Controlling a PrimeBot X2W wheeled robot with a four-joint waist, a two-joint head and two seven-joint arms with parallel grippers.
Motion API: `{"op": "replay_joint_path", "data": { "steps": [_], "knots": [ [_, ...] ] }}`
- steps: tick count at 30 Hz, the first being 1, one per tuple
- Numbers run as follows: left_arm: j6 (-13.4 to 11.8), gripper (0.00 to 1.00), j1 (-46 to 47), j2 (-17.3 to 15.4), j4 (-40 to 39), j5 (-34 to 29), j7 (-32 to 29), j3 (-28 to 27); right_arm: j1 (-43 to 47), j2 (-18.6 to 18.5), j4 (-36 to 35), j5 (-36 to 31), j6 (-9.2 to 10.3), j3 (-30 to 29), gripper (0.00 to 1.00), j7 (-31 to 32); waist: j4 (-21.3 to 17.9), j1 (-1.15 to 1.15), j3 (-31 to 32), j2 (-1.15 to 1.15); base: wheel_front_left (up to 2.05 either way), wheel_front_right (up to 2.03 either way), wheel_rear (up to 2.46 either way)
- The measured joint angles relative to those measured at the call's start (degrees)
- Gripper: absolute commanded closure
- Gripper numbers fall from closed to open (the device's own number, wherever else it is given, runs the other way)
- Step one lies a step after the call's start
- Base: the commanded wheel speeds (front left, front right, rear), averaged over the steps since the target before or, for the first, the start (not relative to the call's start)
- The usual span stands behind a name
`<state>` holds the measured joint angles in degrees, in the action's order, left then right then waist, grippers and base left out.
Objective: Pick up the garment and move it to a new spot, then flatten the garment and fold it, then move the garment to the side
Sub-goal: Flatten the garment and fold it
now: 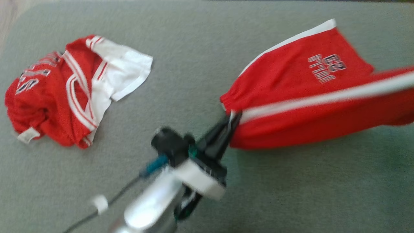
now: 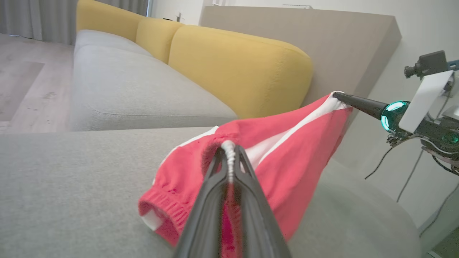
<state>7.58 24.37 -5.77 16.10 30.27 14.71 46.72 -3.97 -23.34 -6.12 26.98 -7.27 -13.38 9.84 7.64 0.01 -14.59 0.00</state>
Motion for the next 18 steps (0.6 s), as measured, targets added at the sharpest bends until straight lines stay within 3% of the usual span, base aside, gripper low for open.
{"op": "replay_joint_path", "data": {
  "steps": [9,18],
  "knots": [
    [0.0,1.0,10.9,2.9,11.5,7.6,0.0,1.2,-19.0,-5.8,13.7,-1.1,0.0,9.4,1.0,3.1,4.8,0.01,-5.8,0.0,0.0,0.0,0.0],
    [0.0,1.0,18.8,3.3,12.8,15.6,0.0,5.1,-33.8,-8.7,27.4,-2.4,0.0,19.7,1.0,2.8,7.2,0.0,-10.3,0.0,0.0,0.0,0.0]
  ]
}}
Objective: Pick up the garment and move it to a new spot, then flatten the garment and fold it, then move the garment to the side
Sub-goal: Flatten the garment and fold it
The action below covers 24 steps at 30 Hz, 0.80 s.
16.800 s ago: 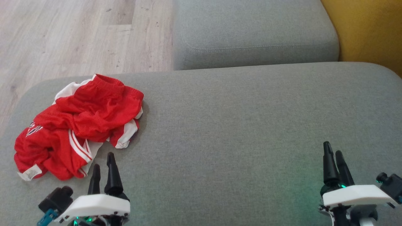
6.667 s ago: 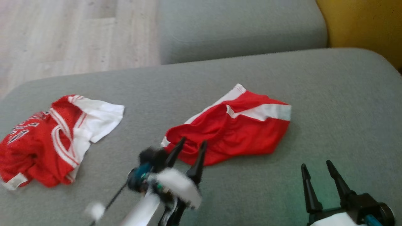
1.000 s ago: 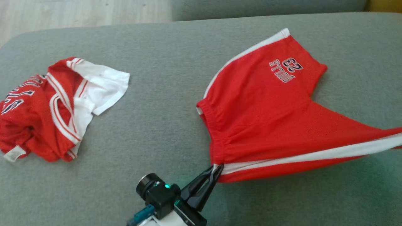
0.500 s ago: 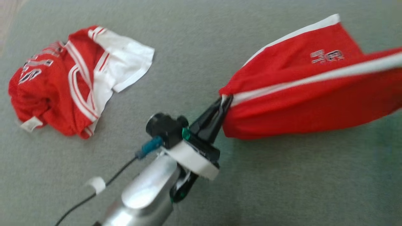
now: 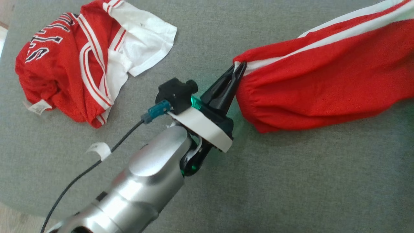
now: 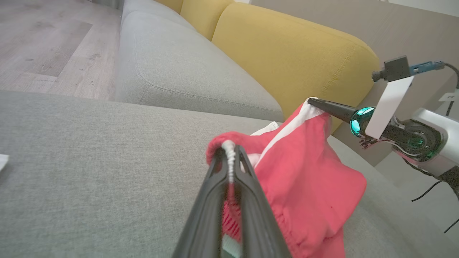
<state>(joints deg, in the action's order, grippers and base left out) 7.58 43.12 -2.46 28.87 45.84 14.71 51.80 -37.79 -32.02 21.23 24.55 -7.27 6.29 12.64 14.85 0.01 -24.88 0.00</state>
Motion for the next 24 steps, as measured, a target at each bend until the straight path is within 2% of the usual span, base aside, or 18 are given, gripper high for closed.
{"op": "replay_joint_path", "data": {
  "steps": [5,6,7,8,9,10,11,14,17,24],
  "knots": [
    [0.0,1.0,2.1,0.1,0.9,2.0,0.0,1.3,-5.3,-0.3,7.2,-0.4,0.0,4.5,1.0,-3.1,0.7,0.0,-1.4,0.0,0.0,0.0,0.0],
    [0.0,1.0,2.3,0.1,1.1,2.2,0.0,1.5,-6.0,-0.3,8.3,-0.4,0.0,5.5,0.69,-3.9,0.7,-0.01,-1.5,0.0,0.0,0.0,0.0],
    [0.0,0.9,2.3,0.1,1.2,2.2,0.0,1.6,-6.7,-0.2,9.5,-0.4,0.0,6.1,0.04,-5.2,0.7,-0.01,-1.6,0.0,0.0,0.0,0.0],
    [0.0,0.64,2.3,0.1,1.2,2.6,0.0,1.7,-7.3,0.0,10.9,-0.2,0.0,6.4,0.0,-6.5,0.7,-0.01,-1.6,0.0,0.0,0.0,0.0],
    [-0.1,0.13,2.3,0.1,1.5,2.8,0.0,1.9,-7.8,0.3,12.0,0.4,0.0,6.4,0.0,-7.7,0.8,0.0,-1.5,0.0,0.0,0.0,0.0],
    [-0.5,0.13,2.3,0.1,1.6,3.1,0.0,1.8,-8.0,0.6,12.9,1.2,0.0,6.4,0.0,-9.1,0.8,0.0,-1.3,0.0,0.0,0.0,0.0],
    [-1.1,0.0,2.1,0.1,1.5,3.1,0.0,1.5,-7.9,1.0,13.5,2.0,0.0,6.5,0.0,-10.6,0.8,-0.01,-1.0,0.0,0.0,0.0,0.0],
    [-3.0,0.0,1.1,0.1,0.6,2.2,0.0,0.3,-7.0,1.1,13.9,4.5,0.0,7.4,0.0,-14.1,0.8,-0.01,0.1,0.0,0.0,0.0,0.0],
    [-5.5,0.0,-1.6,0.1,-1.2,-2.8,0.0,-1.4,-3.8,1.0,13.5,7.4,0.0,8.5,0.0,-15.7,0.7,-0.02,1.5,0.0,0.0,0.0,0.0],
    [-15.2,0.0,-11.1,0.1,-12.1,-19.0,0.0,-9.4,6.4,0.0,12.5,10.7,0.0,8.6,0.0,-15.3,1.7,-0.02,3.8,0.0,0.0,0.0,0.0]
  ]
}}
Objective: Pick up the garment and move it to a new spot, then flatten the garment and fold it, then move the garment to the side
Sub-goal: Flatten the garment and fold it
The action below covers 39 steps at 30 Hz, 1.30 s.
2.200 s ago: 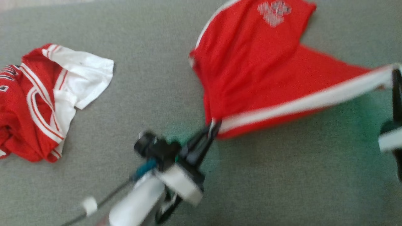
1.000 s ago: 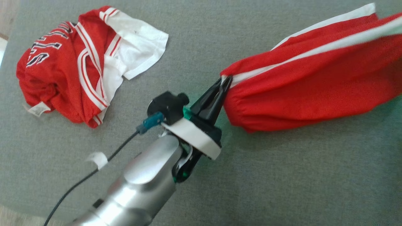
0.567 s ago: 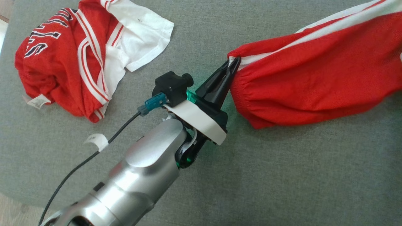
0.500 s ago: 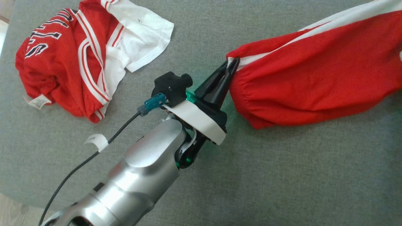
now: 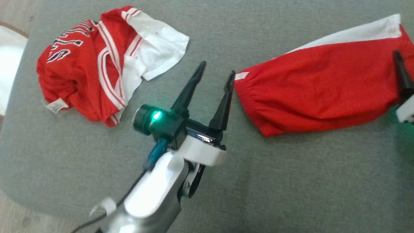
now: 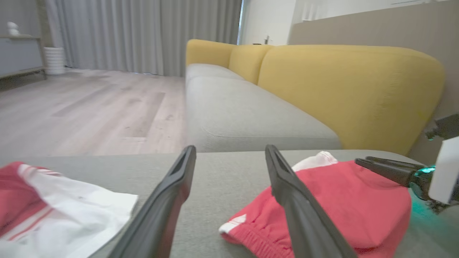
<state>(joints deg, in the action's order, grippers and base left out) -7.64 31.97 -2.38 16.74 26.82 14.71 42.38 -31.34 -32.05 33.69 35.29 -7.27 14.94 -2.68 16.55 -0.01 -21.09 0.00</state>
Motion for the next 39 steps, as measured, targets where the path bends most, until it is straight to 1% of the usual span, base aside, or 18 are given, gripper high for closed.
{"op": "replay_joint_path", "data": {
  "steps": [2,4,5,10,14,15,16,17,22,28,35,39],
  "knots": [
    [-2.4,0.0,-2.7,0.0,-4.1,-3.9,0.0,-2.1,0.3,-0.6,0.7,0.0,0.0,-1.6,0.0,0.3,0.8,0.0,0.0,0.0,0.0,0.0,0.0],
    [-4.0,0.0,-5.4,0.0,-8.1,-7.1,0.0,-3.7,0.1,-1.3,1.9,-0.2,0.0,-3.6,0.0,0.8,1.8,0.0,0.0,0.0,0.0,0.0,0.0],
    [-5.0,0.0,-7.9,-0.1,-11.2,-9.6,0.0,-4.4,-0.1,-2.1,4.2,-1.2,0.0,-5.2,0.0,1.6,2.9,0.0,-0.1,0.0,0.0,0.0,0.0],
    [-5.5,0.0,-13.1,-0.1,-15.3,-13.8,0.1,-5.4,-0.2,-3.2,10.5,-1.8,0.0,-7.4,0.0,5.1,6.0,0.0,-0.4,0.0,0.0,0.0,0.0],
    [-5.5,0.0,-15.5,-0.1,-16.7,-15.8,0.1,-5.8,-1.9,-3.4,13.1,-1.3,0.0,-8.3,0.0,8.7,7.7,0.0,-0.1,0.0,0.0,0.0,0.0],
    [-5.5,0.0,-16.0,-0.1,-16.8,-15.9,0.1,-6.0,-2.4,-3.2,13.5,-0.7,0.0,-8.6,0.09,9.6,7.8,0.01,0.1,0.0,0.0,0.0,0.0],
    [-5.5,0.0,-16.3,-0.1,-16.8,-16.0,0.1,-6.3,-2.4,-3.1,13.8,-0.1,0.0,-8.8,0.65,10.1,7.8,0.01,0.3,0.0,0.0,0.0,0.0],
    [-5.4,0.0,-16.5,-0.1,-16.8,-16.2,0.1,-6.7,-2.3,-2.9,14.1,0.5,0.0,-8.9,1.0,10.3,7.8,0.0,0.6,0.0,0.0,0.0,0.0],
    [-5.3,0.0,-17.3,-0.1,-16.5,-16.8,0.1,-7.9,-2.2,-1.3,14.4,1.7,0.0,-9.6,1.0,9.1,6.4,0.01,1.3,0.0,0.0,0.0,0.0],
    [-4.0,0.0,-17.7,-0.2,-15.8,-18.3,0.1,-10.1,-1.5,-0.4,15.4,1.7,0.0,-9.8,1.0,5.7,1.9,0.01,3.1,0.0,0.0,0.0,0.0],
    [-2.4,0.0,-19.5,-0.3,-15.0,-19.3,0.1,-11.5,2.5,-2.2,15.4,2.1,0.0,-10.7,1.0,3.6,-5.3,0.0,5.0,0.0,0.0,0.0,0.0],
    [-1.4,0.0,-19.5,-0.3,-14.7,-19.3,0.1,-12.2,2.6,-3.4,15.1,2.0,0.0,-11.4,1.0,1.9,-8.9,0.0,5.4,0.0,0.0,0.0,0.0]
  ]
}}
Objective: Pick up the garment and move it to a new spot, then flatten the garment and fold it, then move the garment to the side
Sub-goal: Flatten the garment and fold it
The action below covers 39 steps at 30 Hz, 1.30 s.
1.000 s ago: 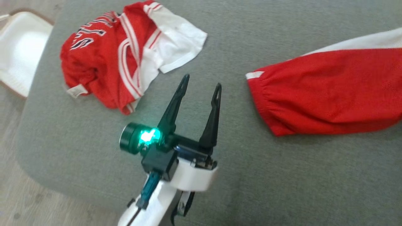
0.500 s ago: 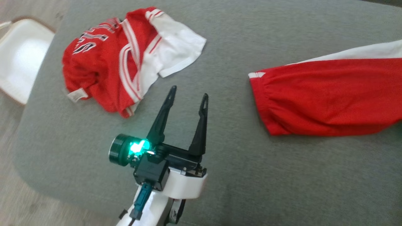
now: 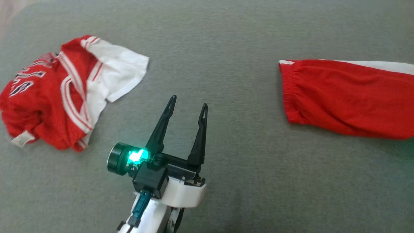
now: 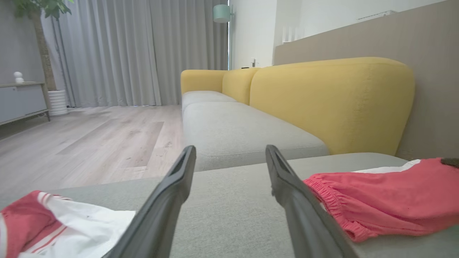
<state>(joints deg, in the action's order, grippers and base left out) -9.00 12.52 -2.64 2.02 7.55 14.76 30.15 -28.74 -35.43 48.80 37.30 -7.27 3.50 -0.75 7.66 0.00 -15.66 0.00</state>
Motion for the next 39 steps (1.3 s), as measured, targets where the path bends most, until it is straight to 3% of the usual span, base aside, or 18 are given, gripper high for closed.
{"op": "replay_joint_path", "data": {
  "steps": [7,13,19,23,24,25,26,31,39],
  "knots": [
    [0.6,0.0,0.0,0.0,1.4,0.0,0.0,0.0,-1.4,0.9,-6.1,-2.3,0.0,2.2,1.0,-3.4,-2.5,0.0,0.7,0.0,0.0,0.0,0.0],
    [1.0,0.0,-0.3,0.0,2.5,0.1,0.0,0.1,-3.4,3.5,-17.3,-6.6,0.0,6.1,1.0,-3.4,-2.0,0.0,3.0,0.0,0.0,0.0,0.0],
    [1.0,0.0,-2.8,-0.1,3.2,0.5,0.0,0.5,0.8,10.2,-27.5,-9.7,0.0,10.9,1.0,0.1,0.5,0.0,5.1,0.0,0.0,0.0,0.0],
    [1.0,0.0,-3.6,-0.1,3.3,0.8,0.0,0.6,4.8,15.8,-29.2,-10.4,0.0,13.0,1.0,1.2,2.5,0.0,6.0,0.0,0.0,0.0,0.0],
    [0.9,0.0,-3.6,-0.1,3.3,1.0,0.0,0.6,5.5,17.5,-28.8,-10.8,0.0,13.1,0.67,1.2,2.9,0.0,6.2,0.0,0.0,0.0,0.0],
    [0.9,0.0,-3.6,-0.1,3.4,1.1,0.0,0.6,6.1,19.1,-28.3,-11.4,0.0,13.4,0.19,1.0,3.3,0.0,6.4,0.0,0.0,0.0,0.0],
    [0.9,0.0,-3.6,-0.1,3.4,1.1,0.0,0.7,6.7,20.7,-27.6,-11.8,0.0,13.6,0.0,0.4,3.6,0.0,6.6,0.0,0.0,0.0,0.0],
    [0.6,0.0,-4.7,-0.1,3.0,1.5,0.0,0.6,10.6,25.9,-26.4,-11.8,0.0,12.9,0.0,-5.6,4.4,0.0,8.6,0.0,0.0,0.0,0.0],
    [-0.6,0.0,-12.5,-0.3,1.6,3.5,0.0,-4.7,19.9,25.9,-30.6,-14.7,0.0,9.2,0.0,-13.3,2.7,0.0,14.0,0.0,0.0,0.0,0.0]
  ]
}}
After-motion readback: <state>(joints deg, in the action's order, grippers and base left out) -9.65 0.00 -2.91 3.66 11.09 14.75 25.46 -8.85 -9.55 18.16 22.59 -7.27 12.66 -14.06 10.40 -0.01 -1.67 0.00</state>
